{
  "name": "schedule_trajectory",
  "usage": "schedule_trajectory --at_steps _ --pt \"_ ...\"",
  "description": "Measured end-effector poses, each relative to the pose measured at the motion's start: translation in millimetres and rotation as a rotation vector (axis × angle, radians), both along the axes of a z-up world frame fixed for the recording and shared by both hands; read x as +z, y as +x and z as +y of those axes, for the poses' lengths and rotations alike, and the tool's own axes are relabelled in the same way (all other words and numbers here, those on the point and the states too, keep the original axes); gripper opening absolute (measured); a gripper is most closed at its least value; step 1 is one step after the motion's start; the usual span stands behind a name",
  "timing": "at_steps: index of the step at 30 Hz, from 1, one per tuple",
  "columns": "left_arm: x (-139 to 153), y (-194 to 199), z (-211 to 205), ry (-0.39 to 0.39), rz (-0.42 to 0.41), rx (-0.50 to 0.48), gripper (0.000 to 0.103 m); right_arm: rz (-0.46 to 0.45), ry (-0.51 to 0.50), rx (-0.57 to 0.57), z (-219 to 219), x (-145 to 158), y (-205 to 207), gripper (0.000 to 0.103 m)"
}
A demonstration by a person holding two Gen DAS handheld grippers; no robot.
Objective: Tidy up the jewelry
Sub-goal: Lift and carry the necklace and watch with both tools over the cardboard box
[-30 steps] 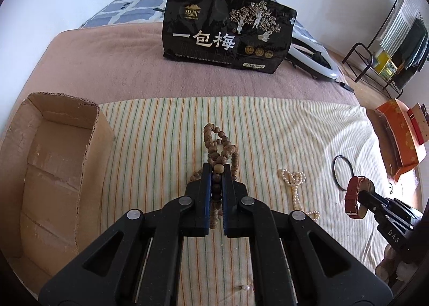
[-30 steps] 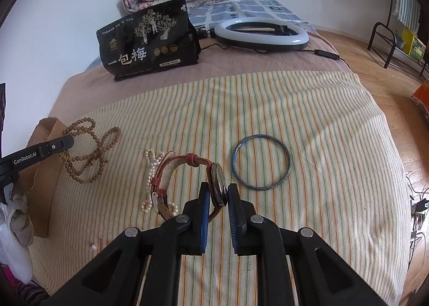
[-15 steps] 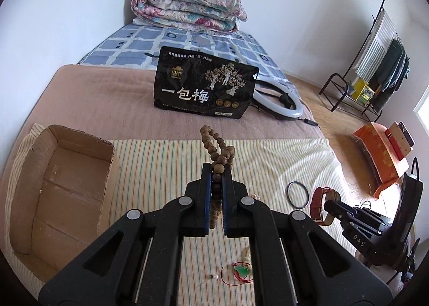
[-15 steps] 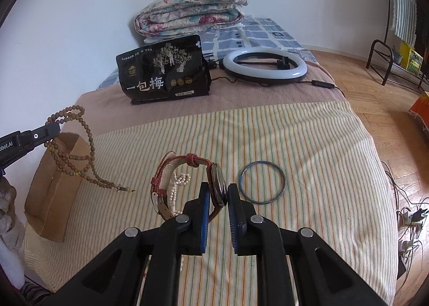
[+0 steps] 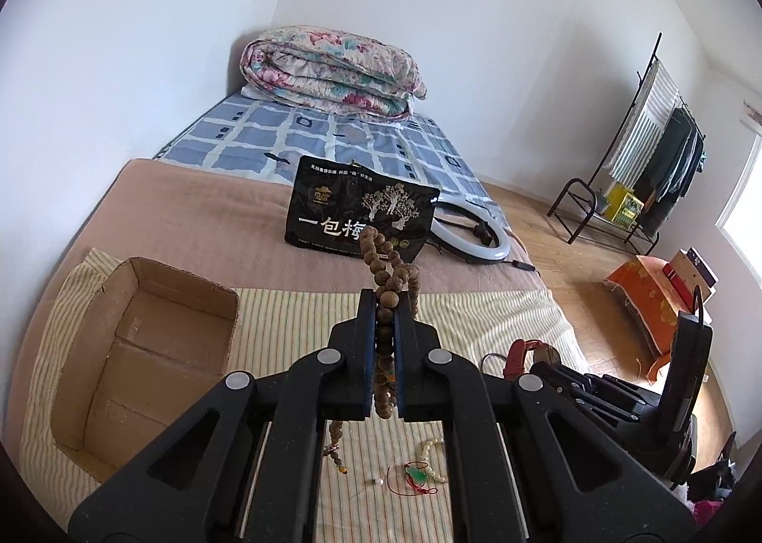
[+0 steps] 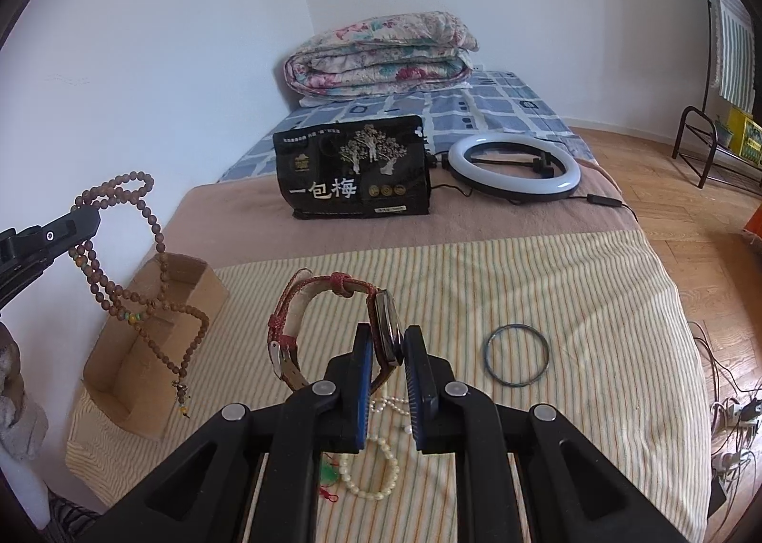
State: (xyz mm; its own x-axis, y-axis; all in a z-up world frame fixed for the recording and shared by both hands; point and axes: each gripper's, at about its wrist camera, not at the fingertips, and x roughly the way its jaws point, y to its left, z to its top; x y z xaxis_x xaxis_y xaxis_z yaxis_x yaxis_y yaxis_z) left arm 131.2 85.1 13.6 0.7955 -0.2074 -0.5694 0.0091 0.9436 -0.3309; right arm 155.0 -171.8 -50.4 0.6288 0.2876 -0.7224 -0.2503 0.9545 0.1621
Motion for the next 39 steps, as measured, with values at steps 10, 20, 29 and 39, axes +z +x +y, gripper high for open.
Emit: schedule_trajectory --at_steps 10,20,29,39 --pt "10.1 -24.3 53.2 0.026 -0.042 0.102 0.004 -0.023 0.002 0.117 54.6 0.1 -6.1 0.011" --pt "-8.5 -48.1 108.4 0.065 -0.003 0.222 0.004 -0.033 0.014 0.239 122.7 0.1 -9.5 0.011" --pt "-46.4 -62.9 149.0 0.053 0.086 0.293 0.004 0.002 0.008 0.328 178.6 -19.7 -15.2 0.011" --pt "-76.8 -66.6 171.6 0.047 0.167 0.331 0.004 0.031 -0.006 0.372 219.2 -41.1 -11.6 0.011"
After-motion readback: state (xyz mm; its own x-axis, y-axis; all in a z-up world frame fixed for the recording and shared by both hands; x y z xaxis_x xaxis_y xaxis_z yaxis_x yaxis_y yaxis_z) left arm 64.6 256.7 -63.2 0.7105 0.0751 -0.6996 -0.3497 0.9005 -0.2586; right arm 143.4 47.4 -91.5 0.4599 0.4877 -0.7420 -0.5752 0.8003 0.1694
